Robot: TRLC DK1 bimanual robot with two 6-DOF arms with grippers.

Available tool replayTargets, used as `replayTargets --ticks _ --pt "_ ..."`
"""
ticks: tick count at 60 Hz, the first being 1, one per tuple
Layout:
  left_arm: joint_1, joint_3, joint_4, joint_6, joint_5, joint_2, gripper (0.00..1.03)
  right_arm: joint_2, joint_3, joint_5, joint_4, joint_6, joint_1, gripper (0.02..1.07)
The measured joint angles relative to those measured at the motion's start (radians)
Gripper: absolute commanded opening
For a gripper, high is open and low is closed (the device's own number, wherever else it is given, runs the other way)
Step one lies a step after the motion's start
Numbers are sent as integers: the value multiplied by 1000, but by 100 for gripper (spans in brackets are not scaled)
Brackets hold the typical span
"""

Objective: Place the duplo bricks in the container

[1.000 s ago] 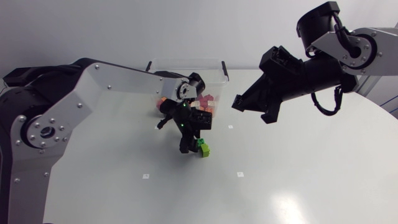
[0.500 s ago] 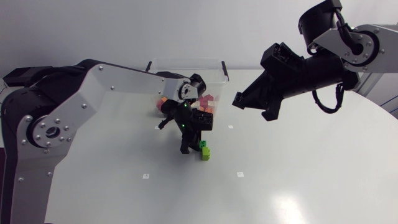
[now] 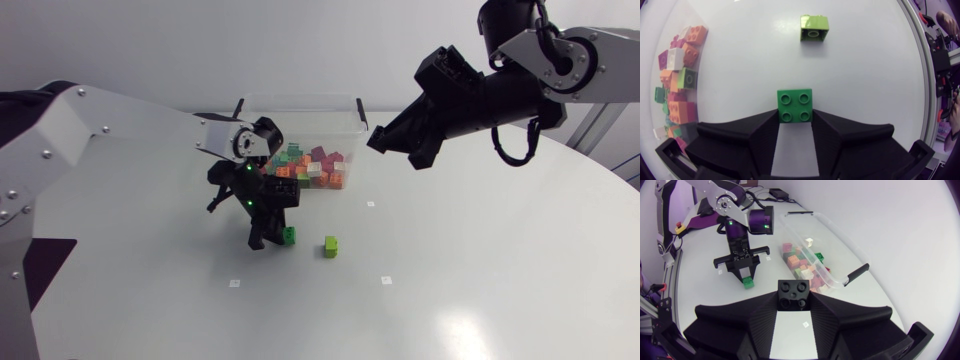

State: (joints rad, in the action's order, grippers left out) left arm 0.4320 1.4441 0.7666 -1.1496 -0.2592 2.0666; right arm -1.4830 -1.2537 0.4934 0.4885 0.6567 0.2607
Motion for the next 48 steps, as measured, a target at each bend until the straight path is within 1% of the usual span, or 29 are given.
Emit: replayTargets --ticks 8,16,28,35,48 --pt "-40 -19 -29 6 -32 -53 16 -28 -23 -11 -50 -53 7 23" --pt "-68 -13 -58 55 -66 -105 16 -61 -55 -31 -100 -110 20 23" --pt "-103 117 -67 192 -132 -123 16 -121 -112 -73 -167 -190 51 23" --pt "-120 192 -137 292 -139 -123 16 -169 -152 -95 -196 -233 74 23" --pt "-153 292 -225 467 -152 -116 16 -271 -234 -131 -236 -302 97 23"
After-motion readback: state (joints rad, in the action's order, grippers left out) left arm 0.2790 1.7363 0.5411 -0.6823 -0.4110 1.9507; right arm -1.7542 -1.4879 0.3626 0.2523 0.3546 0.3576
